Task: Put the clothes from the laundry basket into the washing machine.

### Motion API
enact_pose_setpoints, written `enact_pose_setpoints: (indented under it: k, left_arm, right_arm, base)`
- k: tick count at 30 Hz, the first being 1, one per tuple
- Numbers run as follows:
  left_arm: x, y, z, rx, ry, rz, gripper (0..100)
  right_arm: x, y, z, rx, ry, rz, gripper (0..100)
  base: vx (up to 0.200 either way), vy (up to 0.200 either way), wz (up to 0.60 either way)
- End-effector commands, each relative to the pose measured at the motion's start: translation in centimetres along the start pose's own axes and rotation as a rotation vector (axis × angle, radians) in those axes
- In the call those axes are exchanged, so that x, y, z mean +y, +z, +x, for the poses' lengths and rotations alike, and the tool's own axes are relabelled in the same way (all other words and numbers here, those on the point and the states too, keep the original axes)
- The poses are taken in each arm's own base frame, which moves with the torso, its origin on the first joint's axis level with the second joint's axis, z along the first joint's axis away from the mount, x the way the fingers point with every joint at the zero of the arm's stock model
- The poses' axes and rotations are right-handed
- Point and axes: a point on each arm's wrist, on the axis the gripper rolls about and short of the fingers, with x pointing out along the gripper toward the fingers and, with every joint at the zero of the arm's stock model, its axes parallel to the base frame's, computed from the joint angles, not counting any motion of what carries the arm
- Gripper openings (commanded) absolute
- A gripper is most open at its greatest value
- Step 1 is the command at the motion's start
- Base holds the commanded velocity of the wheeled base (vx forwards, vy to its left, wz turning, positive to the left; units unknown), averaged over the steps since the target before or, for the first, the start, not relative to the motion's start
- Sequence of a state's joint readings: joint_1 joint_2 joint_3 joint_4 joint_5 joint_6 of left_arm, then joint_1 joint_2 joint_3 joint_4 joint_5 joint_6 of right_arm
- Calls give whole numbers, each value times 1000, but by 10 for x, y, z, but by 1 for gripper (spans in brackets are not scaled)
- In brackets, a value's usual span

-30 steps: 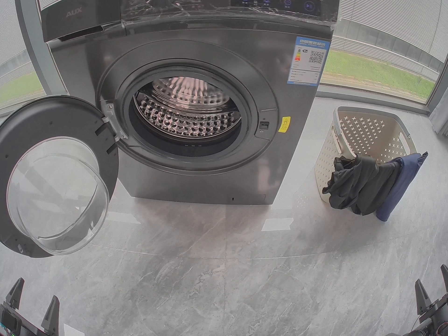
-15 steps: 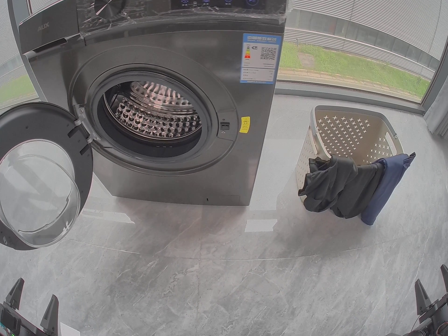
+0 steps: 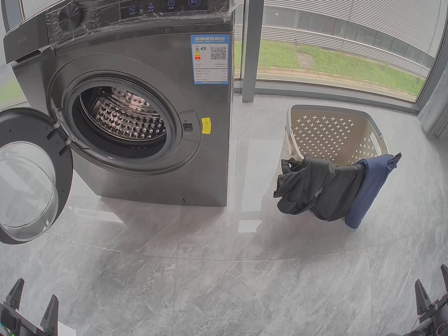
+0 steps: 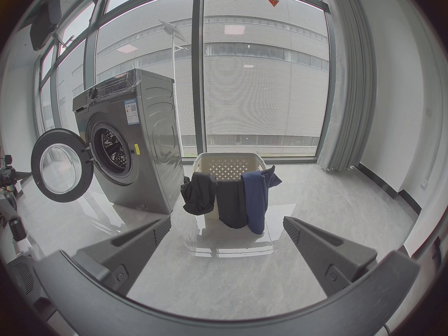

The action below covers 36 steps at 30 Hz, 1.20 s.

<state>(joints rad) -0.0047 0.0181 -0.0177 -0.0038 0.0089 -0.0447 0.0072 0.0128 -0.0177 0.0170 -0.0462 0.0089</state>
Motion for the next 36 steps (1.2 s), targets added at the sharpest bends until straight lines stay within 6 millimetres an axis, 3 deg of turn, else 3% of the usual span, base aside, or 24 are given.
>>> enact_pose_setpoints:
  k: [1,9,24,33,36]
  left_arm:
    - [0,-5,0,2,2,0,100]
    - [0,-5,0,0,2,-3,100]
    - [0,-5,0,0,2,-1,100]
    - [0,-5,0,0,2,-1,100]
    - [0,-5,0,0,2,-1,100]
  right_arm:
    - [0,-4,0,2,2,-1,100]
    - [0,-4,0,2,2,-1,100]
    - [0,-4,0,2,-1,-1,100]
    - [0,-4,0,3,1,-1,100]
    - [0,-4,0,2,1,-1,100]
  base:
    - [0,0,0]
    - [0,-75,0]
    - [200,0,0]
    - [0,0,0]
    - [0,-200,0]
